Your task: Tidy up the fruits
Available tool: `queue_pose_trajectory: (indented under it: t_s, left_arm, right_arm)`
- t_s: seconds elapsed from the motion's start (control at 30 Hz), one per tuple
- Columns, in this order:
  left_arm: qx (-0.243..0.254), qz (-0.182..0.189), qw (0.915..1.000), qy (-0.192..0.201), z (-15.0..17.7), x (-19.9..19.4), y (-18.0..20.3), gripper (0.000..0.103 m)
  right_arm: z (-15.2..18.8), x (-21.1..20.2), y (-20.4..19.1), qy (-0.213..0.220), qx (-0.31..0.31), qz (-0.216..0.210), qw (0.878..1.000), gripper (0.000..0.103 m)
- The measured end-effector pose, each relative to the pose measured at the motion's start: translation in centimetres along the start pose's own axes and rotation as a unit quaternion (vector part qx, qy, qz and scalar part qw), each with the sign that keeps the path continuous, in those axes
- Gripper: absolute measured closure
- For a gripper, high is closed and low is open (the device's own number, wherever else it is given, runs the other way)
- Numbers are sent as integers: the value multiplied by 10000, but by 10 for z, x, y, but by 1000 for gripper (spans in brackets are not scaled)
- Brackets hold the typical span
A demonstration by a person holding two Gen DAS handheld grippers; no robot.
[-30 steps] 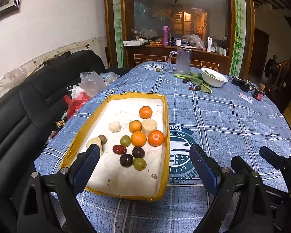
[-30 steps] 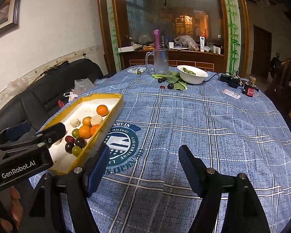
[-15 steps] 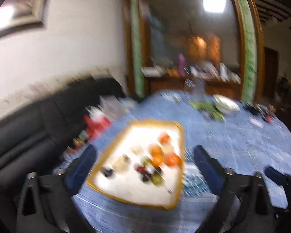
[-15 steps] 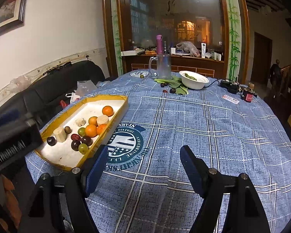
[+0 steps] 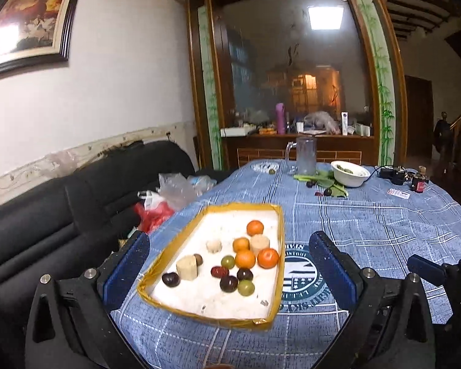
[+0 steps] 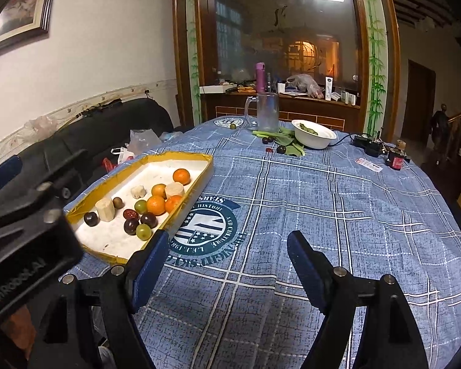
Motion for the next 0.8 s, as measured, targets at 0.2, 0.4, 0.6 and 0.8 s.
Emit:
queue_pose_trajectory:
  t_s: [0.2, 0.4, 0.6, 0.8]
  left_arm:
    - [-122, 177, 9988, -449, 17, 19, -7, 0]
    - [-346, 346, 9950, -874, 32, 37, -11, 0]
    - [-565, 519, 9878, -1355, 48, 58, -17, 0]
    - [-637, 545, 9819, -1699, 62, 73, -21, 0]
  right_arm:
    - [7, 7, -4, -126, -42, 5, 9999, 19]
    - [12, 16, -12, -241, -187, 3, 9995, 19]
    - [16, 27, -19, -384, -301, 4, 9988, 19]
    - [19, 37, -25, -482, -342, 69, 9982, 19]
Point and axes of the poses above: each gripper's, at about its wrist camera, not at the fingertips, and x roughly the way its jaws point, y to its right, z to its underside, the point moved 7 cm from there along x, roughly the way its jaws point, and after that the axes turned 11 degrees about x, right-handed, at the moved point
